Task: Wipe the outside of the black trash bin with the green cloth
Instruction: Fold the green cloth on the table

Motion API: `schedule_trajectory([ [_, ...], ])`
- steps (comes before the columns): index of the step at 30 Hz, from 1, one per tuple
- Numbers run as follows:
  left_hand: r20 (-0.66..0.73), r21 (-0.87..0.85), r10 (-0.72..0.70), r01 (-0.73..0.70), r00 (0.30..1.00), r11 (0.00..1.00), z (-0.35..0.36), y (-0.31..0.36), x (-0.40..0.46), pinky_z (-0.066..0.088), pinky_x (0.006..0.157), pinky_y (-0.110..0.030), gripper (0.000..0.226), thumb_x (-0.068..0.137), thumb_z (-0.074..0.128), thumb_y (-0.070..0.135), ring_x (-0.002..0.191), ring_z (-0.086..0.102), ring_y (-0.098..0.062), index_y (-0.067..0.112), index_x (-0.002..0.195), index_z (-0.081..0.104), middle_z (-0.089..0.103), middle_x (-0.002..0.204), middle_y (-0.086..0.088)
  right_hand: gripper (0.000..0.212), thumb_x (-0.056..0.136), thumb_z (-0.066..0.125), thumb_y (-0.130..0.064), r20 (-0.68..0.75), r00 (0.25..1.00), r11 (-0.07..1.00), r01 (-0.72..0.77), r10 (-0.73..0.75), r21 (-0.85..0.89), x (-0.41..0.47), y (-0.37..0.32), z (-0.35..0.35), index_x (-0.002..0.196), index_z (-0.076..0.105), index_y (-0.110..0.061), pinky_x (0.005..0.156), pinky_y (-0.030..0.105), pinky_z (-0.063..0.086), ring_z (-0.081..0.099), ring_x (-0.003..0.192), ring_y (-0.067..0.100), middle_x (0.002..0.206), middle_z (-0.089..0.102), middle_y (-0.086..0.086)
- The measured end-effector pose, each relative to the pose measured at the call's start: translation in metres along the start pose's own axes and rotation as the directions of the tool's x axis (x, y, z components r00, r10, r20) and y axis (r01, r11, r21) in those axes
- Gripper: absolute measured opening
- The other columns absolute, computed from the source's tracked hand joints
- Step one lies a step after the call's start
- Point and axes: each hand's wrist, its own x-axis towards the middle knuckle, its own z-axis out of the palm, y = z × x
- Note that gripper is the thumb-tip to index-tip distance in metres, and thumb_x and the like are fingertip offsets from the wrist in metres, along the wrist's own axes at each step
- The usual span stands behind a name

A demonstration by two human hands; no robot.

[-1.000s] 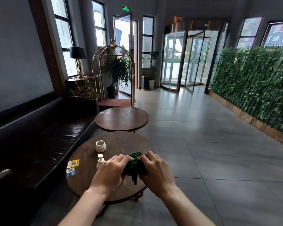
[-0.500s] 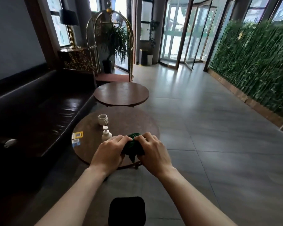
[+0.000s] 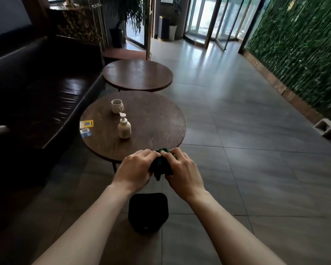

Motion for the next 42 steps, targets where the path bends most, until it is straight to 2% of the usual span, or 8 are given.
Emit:
schedule_trajectory([
  [7,0.061,0.040,-0.026,0.024,0.998,0.999,0.029,0.001,-0.005,0.058,0.082,-0.044,0.042,0.081,0.071,0.013,0.104,0.067,-0.023,0.024,0.121,0.065,0.071,0.111,0.004,0.054,0.085,0.077,-0.015,0.051,0.999,1.000,-0.011,0.010,0.026,-0.008,0.023,0.023,0.136,0.061,-0.017,0.084,0.045,0.057,0.059,0.107,0.029,0.125,0.058,0.006],
  [15,0.125,0.078,-0.119,0.110,0.985,0.991,0.085,0.003,-0.012,0.059,0.080,-0.043,0.050,0.075,0.073,0.013,0.106,0.067,-0.022,0.027,0.122,0.063,0.070,0.113,0.008,0.042,0.093,0.064,-0.014,0.117,0.993,1.000,-0.002,-0.001,0.027,-0.017,0.065,0.063,0.134,0.060,-0.021,0.081,0.042,0.056,0.056,0.109,0.026,0.125,0.056,0.002],
  [30,0.237,0.080,-0.205,0.191,0.950,0.978,0.185,-0.033,-0.064,0.057,0.077,-0.042,0.048,0.079,0.067,0.021,0.106,0.065,-0.023,0.028,0.125,0.060,0.067,0.114,0.007,0.046,0.086,0.070,-0.014,0.221,0.974,0.999,0.039,-0.043,0.025,-0.053,0.101,0.158,0.130,0.064,-0.023,0.072,0.043,0.056,0.057,0.101,0.028,0.118,0.059,0.004],
  [34,0.273,0.082,-0.202,0.186,0.940,0.979,0.211,-0.057,-0.090,0.059,0.077,-0.042,0.053,0.076,0.071,0.021,0.108,0.065,-0.022,0.028,0.127,0.061,0.067,0.118,0.008,0.038,0.084,0.074,-0.013,0.239,0.970,0.999,0.038,-0.043,0.024,-0.067,0.099,0.191,0.120,0.070,-0.020,0.066,0.040,0.054,0.060,0.095,0.030,0.112,0.063,0.006],
  [37,0.286,0.087,-0.192,0.174,0.939,0.981,0.230,-0.073,-0.110,0.060,0.077,-0.040,0.057,0.075,0.073,0.019,0.109,0.066,-0.020,0.028,0.129,0.061,0.068,0.121,0.008,0.031,0.087,0.072,-0.016,0.267,0.964,1.000,-0.001,-0.002,0.009,-0.079,0.099,0.218,0.118,0.069,-0.019,0.069,0.042,0.054,0.058,0.097,0.030,0.113,0.061,0.005],
  [38,0.279,0.082,-0.182,0.165,0.943,0.983,0.237,-0.079,-0.116,0.060,0.079,-0.039,0.058,0.074,0.075,0.019,0.111,0.067,-0.020,0.028,0.130,0.061,0.068,0.122,0.008,0.031,0.087,0.071,-0.016,0.278,0.960,1.000,-0.014,0.012,0.008,-0.084,0.100,0.226,0.118,0.069,-0.019,0.071,0.043,0.054,0.058,0.098,0.029,0.114,0.061,0.005],
  [40,0.278,0.078,-0.161,0.145,0.947,0.986,0.251,-0.089,-0.128,0.057,0.096,-0.038,0.062,0.078,0.076,0.022,0.122,0.063,-0.019,0.027,0.137,0.058,0.066,0.132,0.006,0.030,0.086,0.070,-0.013,0.292,0.956,0.999,-0.039,0.035,0.007,-0.093,0.103,0.243,0.115,0.069,-0.019,0.071,0.045,0.054,0.058,0.097,0.029,0.113,0.061,0.004],
  [42,0.290,0.085,-0.152,0.133,0.945,0.987,0.264,-0.100,-0.139,0.044,0.113,-0.040,0.064,0.084,0.075,0.028,0.134,0.055,-0.019,0.026,0.144,0.053,0.059,0.144,0.003,0.027,0.086,0.072,-0.012,0.310,0.949,0.998,-0.059,0.057,-0.003,-0.104,0.107,0.259,0.112,0.070,-0.018,0.069,0.044,0.055,0.059,0.095,0.028,0.110,0.062,0.003],
])
